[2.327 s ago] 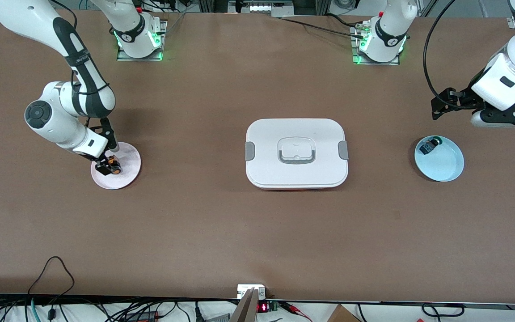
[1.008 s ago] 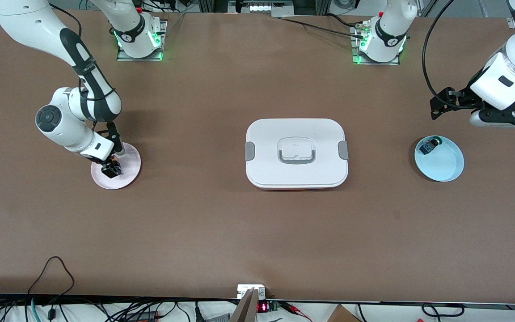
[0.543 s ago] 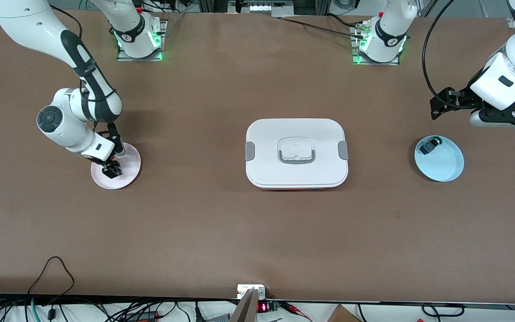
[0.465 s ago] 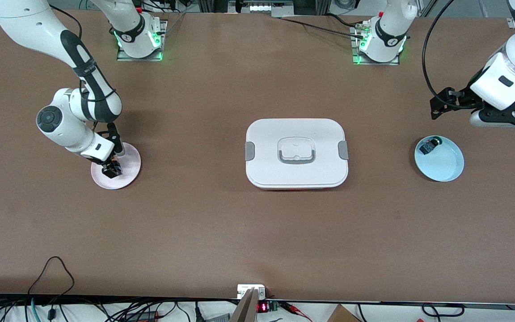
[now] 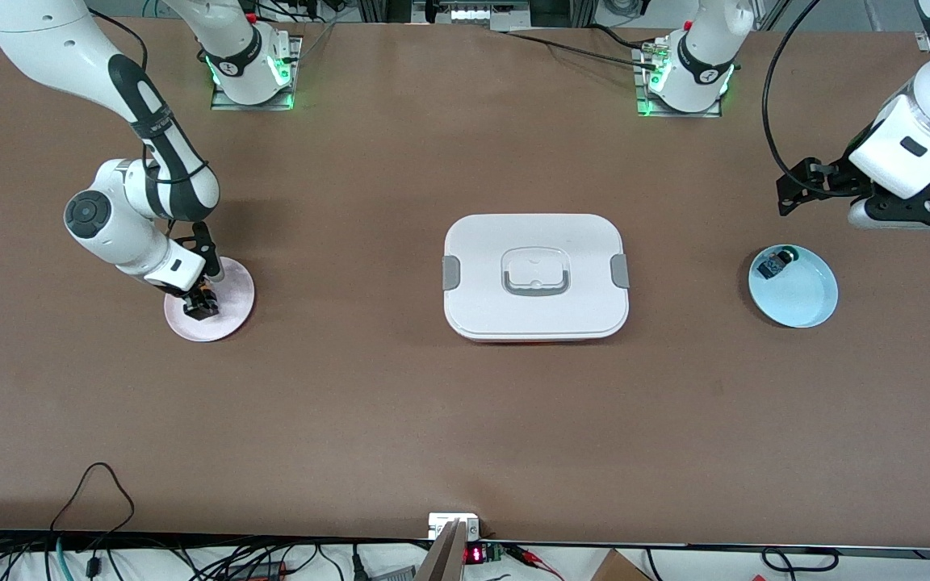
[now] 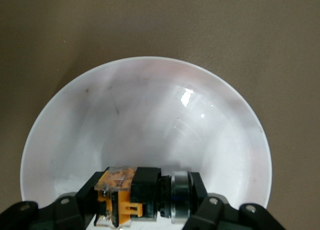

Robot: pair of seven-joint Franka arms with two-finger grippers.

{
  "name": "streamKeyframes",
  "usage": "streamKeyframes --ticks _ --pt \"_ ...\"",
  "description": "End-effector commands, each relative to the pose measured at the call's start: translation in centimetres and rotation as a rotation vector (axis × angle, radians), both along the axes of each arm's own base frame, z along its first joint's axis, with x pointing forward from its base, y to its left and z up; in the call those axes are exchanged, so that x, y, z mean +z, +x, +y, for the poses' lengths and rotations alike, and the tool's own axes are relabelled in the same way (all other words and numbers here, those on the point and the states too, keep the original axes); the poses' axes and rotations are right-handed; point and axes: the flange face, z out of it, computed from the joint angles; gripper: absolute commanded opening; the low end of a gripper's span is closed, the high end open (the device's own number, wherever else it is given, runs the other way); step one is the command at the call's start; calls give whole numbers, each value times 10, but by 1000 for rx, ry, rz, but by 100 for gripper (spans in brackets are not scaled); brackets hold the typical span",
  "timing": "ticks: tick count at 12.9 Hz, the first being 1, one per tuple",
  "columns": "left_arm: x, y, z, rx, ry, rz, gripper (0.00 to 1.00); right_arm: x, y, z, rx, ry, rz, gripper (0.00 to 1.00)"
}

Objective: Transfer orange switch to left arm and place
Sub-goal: 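Lower the right gripper and close it on the orange switch, then lift the orange switch with the right gripper and carry it over the box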

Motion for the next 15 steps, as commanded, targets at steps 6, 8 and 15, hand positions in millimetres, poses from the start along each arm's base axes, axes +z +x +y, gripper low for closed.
streamKeyframes --ticks 6,8,15 --pt "5 5 -2 9 8 -7 100 52 9 42 -8 43 1 18" --pt "5 5 -2 9 9 -5 100 70 14 74 -76 125 76 18" --pt "5 5 -2 9 9 -5 100 131 8 236 -440 513 306 18"
